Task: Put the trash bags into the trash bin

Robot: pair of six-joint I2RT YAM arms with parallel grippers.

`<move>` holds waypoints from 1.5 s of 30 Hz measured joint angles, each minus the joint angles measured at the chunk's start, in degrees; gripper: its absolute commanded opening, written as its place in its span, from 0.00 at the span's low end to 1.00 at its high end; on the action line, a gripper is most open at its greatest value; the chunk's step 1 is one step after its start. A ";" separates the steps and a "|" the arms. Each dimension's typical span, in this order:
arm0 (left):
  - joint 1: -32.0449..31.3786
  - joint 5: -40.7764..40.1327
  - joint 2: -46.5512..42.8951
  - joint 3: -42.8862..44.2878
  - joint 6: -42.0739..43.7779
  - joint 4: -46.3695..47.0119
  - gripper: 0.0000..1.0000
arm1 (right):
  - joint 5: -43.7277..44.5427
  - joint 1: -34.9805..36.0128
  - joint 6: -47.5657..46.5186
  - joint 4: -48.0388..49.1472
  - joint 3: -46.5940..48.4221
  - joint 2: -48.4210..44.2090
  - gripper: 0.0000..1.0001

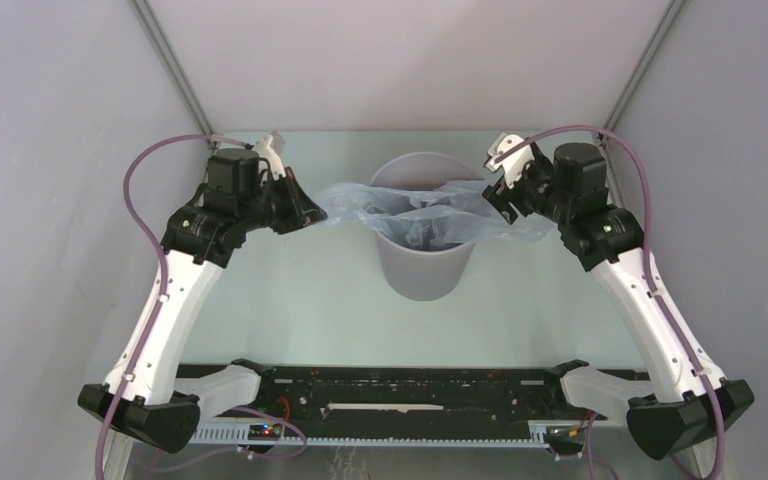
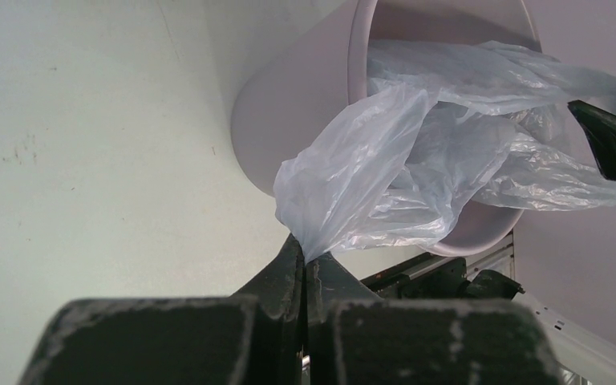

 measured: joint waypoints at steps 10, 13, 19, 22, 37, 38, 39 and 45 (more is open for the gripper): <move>0.00 -0.55 -0.42 0.00 1.22 -0.96 0.43 | -5.81 0.00 -3.19 1.95 -1.25 1.81 0.12; 0.07 -3.54 -0.76 0.46 3.58 -3.10 0.74 | -7.37 -0.02 -3.63 1.92 -1.25 2.10 0.00; 0.31 -7.43 -1.16 9.20 7.54 -4.61 0.88 | -10.12 -0.02 -3.28 1.07 -1.25 1.88 0.00; 0.15 -6.58 -2.73 10.27 7.74 0.61 0.88 | -11.39 -0.02 -2.75 0.15 -1.25 1.51 0.00; -7.80 -3.69 12.70 15.80 21.03 5.60 0.70 | -13.29 -0.04 -0.35 0.17 -1.25 1.05 0.00; -7.80 -3.52 13.60 15.76 21.20 5.42 0.66 | -13.29 -0.09 -0.13 0.20 -1.25 0.94 0.00; -7.80 -3.43 14.25 15.74 21.40 5.20 0.65 | -13.31 -0.11 0.09 0.20 -1.25 0.81 0.00; -7.80 -2.89 15.61 15.72 21.31 4.79 0.51 | -13.29 -0.39 1.09 0.26 -1.25 0.26 0.00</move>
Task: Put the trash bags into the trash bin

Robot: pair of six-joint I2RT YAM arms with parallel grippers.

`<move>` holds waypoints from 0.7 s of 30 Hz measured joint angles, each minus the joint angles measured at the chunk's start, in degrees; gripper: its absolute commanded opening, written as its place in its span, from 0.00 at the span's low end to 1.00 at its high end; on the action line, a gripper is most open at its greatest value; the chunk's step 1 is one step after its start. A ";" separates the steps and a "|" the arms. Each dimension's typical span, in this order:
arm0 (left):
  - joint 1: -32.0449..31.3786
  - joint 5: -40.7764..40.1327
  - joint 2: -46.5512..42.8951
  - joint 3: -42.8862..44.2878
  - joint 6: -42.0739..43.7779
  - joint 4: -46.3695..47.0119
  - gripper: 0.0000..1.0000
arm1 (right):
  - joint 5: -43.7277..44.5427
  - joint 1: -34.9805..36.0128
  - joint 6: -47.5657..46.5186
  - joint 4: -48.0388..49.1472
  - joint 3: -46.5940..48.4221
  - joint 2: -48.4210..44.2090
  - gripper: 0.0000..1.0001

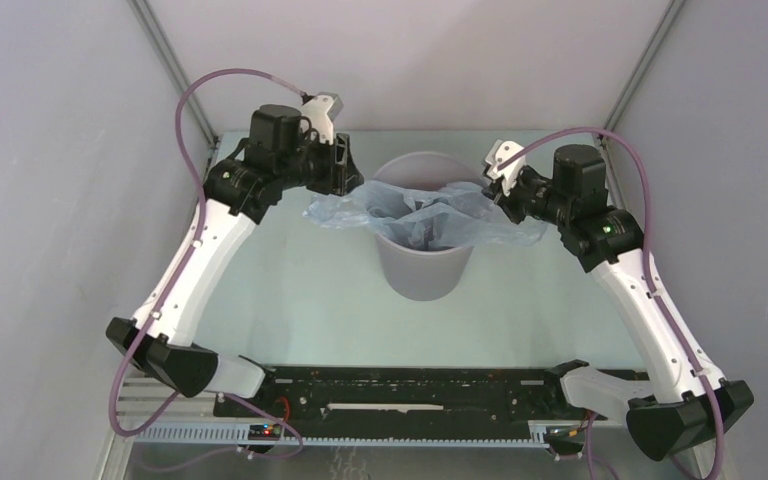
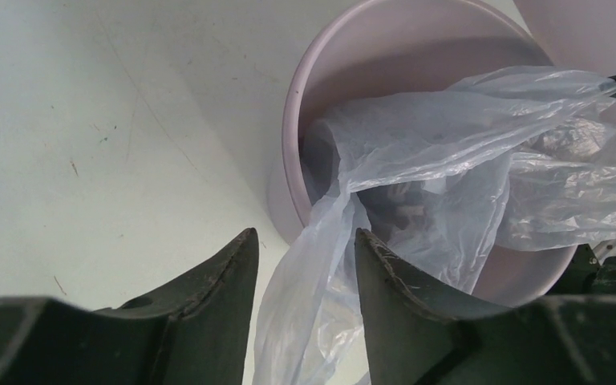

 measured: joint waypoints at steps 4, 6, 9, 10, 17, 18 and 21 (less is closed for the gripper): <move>-0.13 0.39 1.31 0.00 0.02 -0.02 0.58 | 0.00 -0.07 0.24 0.00 0.00 0.00 0.00; -0.24 0.90 1.90 0.00 0.07 -0.07 0.59 | 0.00 -0.07 0.42 0.04 0.00 0.00 0.00; -0.37 1.49 2.12 -0.63 0.09 -0.04 0.45 | -0.17 -0.22 0.70 0.20 0.00 0.00 0.00; -0.39 1.46 2.12 -0.81 -0.04 -0.11 0.40 | -0.22 -0.28 0.90 0.33 0.00 0.00 0.00; -0.44 1.42 2.29 -1.44 -0.09 -0.39 0.16 | -0.66 -0.46 2.05 0.63 0.00 0.04 0.00; -0.44 1.40 2.36 -1.44 -0.20 -0.39 0.11 | -0.79 -0.55 2.49 0.92 0.00 0.11 0.00; -0.44 1.18 2.67 -1.44 -0.39 -0.37 0.01 | -1.38 -1.05 4.39 2.14 0.00 0.57 0.00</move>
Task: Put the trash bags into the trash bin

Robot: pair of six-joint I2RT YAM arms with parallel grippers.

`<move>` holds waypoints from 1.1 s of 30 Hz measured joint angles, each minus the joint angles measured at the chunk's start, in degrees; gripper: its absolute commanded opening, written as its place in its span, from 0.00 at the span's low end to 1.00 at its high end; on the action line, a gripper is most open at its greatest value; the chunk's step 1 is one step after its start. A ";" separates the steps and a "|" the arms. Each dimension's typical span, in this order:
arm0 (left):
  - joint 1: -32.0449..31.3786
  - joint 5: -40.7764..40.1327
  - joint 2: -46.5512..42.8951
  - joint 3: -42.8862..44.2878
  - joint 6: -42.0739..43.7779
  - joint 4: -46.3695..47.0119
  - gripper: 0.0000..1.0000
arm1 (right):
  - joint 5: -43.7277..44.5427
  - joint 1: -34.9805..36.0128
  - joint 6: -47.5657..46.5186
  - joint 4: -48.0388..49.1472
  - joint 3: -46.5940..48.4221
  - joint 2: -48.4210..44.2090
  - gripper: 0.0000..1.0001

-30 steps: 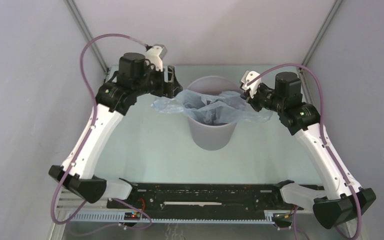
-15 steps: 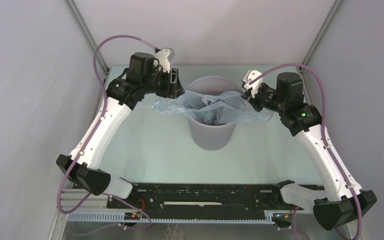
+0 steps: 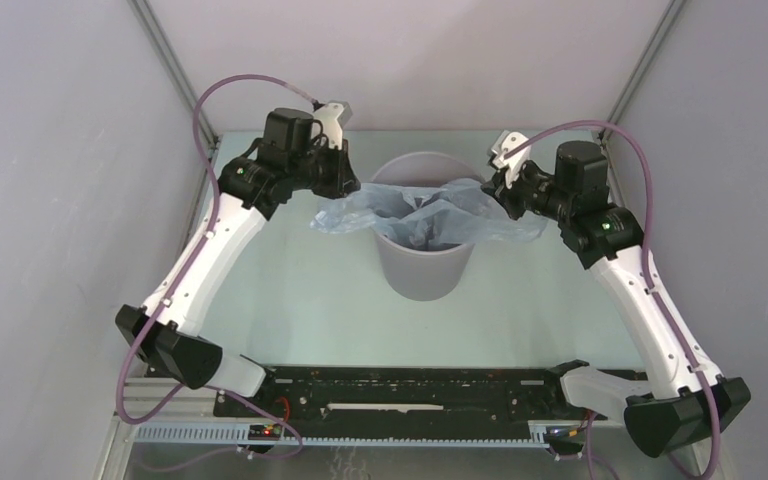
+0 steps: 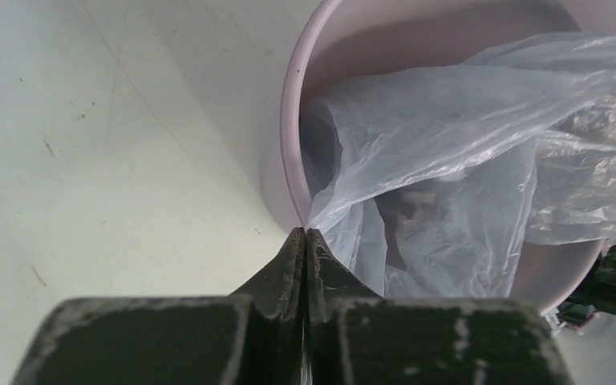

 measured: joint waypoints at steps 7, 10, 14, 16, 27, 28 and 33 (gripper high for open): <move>0.39 -2.86 0.00 -0.15 -4.70 2.60 0.00 | 0.17 -2.43 12.70 4.81 0.00 2.60 0.00; 1.16 -2.82 0.33 -0.17 -8.24 4.44 0.00 | 0.31 -3.85 19.41 6.91 0.00 4.00 0.00; 2.16 -2.51 1.92 -0.17 -12.37 6.32 0.00 | 0.13 -4.68 24.68 6.91 1.25 6.78 0.00; 2.82 -1.99 3.30 -0.17 -14.32 6.67 0.00 | 0.13 -4.90 25.97 5.01 3.96 9.40 0.00; 5.31 1.81 10.80 0.57 -20.11 6.84 0.00 | -1.18 -6.45 26.64 -8.26 19.91 22.51 0.00; 5.42 1.99 11.23 0.87 -20.44 6.84 0.00 | -1.14 -6.49 26.64 -8.96 20.33 23.08 0.00; 6.43 3.52 12.79 2.23 -21.70 6.84 0.00 | -1.25 -6.91 26.75 -11.02 21.99 25.22 0.00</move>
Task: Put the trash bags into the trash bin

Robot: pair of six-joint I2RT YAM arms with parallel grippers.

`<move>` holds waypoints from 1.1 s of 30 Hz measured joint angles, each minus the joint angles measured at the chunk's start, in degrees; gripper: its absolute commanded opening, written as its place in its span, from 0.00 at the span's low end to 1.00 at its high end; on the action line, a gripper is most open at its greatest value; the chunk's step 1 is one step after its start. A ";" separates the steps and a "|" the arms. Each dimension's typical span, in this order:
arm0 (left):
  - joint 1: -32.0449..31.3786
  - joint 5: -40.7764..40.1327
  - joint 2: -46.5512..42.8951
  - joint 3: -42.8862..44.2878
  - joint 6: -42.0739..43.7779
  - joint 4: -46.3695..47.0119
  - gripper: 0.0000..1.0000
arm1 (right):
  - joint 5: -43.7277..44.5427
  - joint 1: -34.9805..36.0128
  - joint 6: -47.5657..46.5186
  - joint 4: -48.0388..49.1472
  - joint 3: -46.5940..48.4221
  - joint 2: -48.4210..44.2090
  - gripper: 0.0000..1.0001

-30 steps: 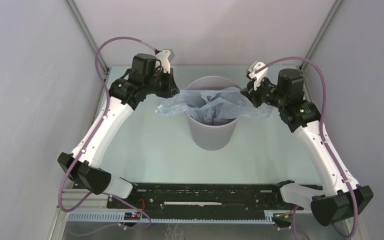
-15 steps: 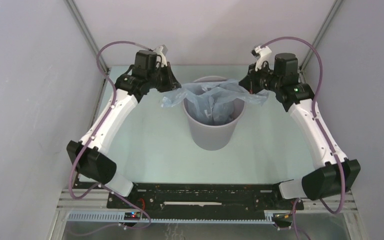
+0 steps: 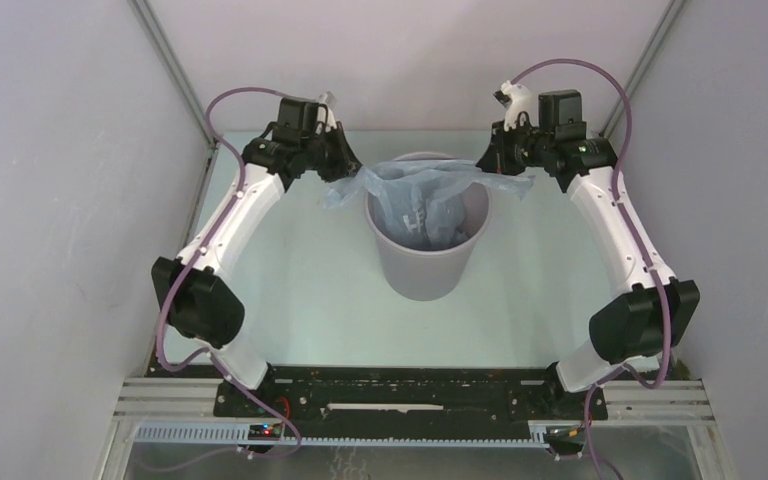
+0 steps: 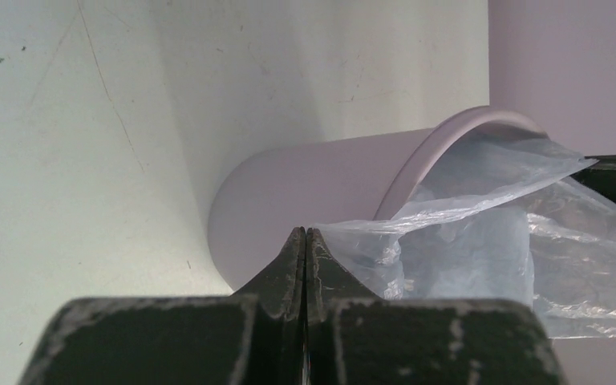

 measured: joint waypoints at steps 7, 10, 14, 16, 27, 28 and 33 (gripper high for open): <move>1.36 1.20 2.19 4.68 -2.49 0.09 0.00 | 0.15 -0.87 1.05 -0.72 1.55 2.36 0.00; 2.10 2.23 4.17 7.13 -4.46 0.02 0.00 | 0.42 -1.16 1.66 -0.94 1.62 3.69 0.00; 2.40 3.26 6.19 7.65 -7.50 -0.02 0.00 | 0.98 -1.38 2.69 -1.03 1.62 4.79 0.00; 2.40 4.11 7.06 7.63 -8.66 -0.04 0.00 | 1.18 -1.49 2.91 -1.11 1.62 4.96 0.00; 2.12 6.21 2.67 -3.02 -7.82 0.22 0.00 | 0.85 -1.27 5.18 0.98 -4.81 1.11 0.20; 2.16 6.10 1.73 -3.63 -7.34 -0.24 0.00 | 1.16 -1.33 5.84 1.18 -6.19 -0.02 0.22; 2.29 4.26 -1.46 -4.07 -3.98 -2.80 0.10 | 3.21 -1.49 9.18 1.81 -11.30 -5.16 0.34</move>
